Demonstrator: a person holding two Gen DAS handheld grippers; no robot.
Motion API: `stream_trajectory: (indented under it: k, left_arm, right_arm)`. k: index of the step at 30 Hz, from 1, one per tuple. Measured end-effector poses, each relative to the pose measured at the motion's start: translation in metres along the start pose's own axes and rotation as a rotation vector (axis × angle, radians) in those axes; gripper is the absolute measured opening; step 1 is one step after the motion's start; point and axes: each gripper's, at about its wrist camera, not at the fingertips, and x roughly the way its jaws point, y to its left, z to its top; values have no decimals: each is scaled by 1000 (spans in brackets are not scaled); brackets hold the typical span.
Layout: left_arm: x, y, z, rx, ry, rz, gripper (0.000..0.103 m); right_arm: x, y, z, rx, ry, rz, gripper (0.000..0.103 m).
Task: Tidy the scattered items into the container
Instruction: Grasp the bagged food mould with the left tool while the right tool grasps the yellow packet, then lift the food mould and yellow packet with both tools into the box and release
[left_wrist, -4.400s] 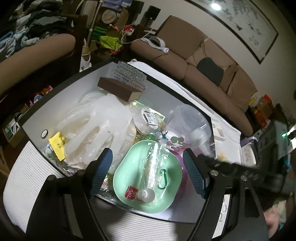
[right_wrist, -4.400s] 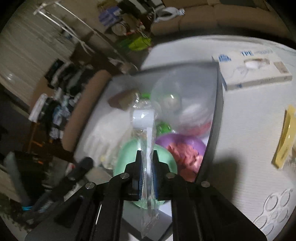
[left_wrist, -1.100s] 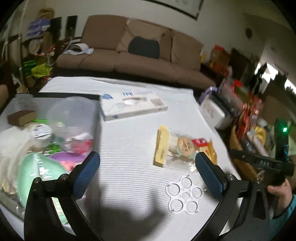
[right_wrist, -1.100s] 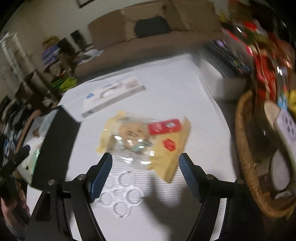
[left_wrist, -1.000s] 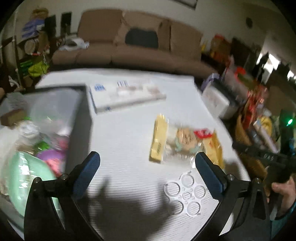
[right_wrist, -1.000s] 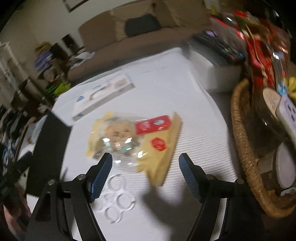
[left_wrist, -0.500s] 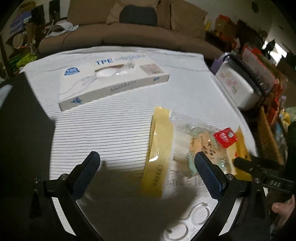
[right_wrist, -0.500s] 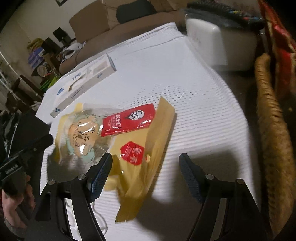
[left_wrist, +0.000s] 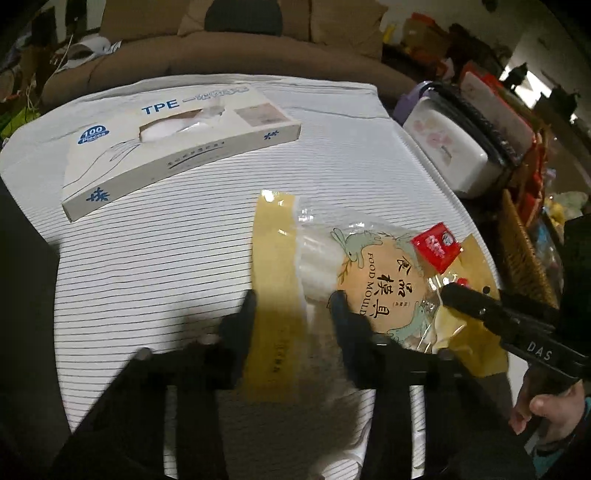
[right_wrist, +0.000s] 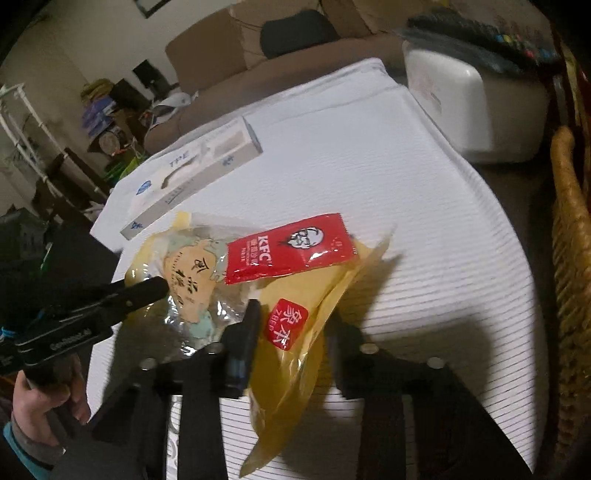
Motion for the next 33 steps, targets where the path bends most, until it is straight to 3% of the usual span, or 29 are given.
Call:
stream_trajectory:
  k: [1, 7, 14, 20, 24, 27, 33]
  left_arm:
    - [-4, -1, 1, -3, -5, -6, 20]
    - [-54, -13, 3, 16, -69, -33, 20]
    - [-92, 4, -18, -80, -65, -118, 15]
    - [-200, 13, -27, -87, -232, -124, 15]
    - [-285, 57, -44, -131, -356, -48, 15]
    - [-325, 106, -59, -202, -410, 13, 15]
    - [-368, 219, -105, -376, -462, 133, 15]
  right_arm:
    - [-2, 2, 1, -5, -6, 4, 25]
    - [-36, 30, 10, -71, -74, 36, 22]
    - [-69, 46, 4, -58, -96, 92, 20]
    - [-116, 95, 19, -162, -155, 195, 20]
    - [-122, 171, 46, -274, -148, 308, 20]
    - [-106, 246, 59, -374, -129, 406, 20]
    - [-12, 395, 66, -517, 26, 590, 20]
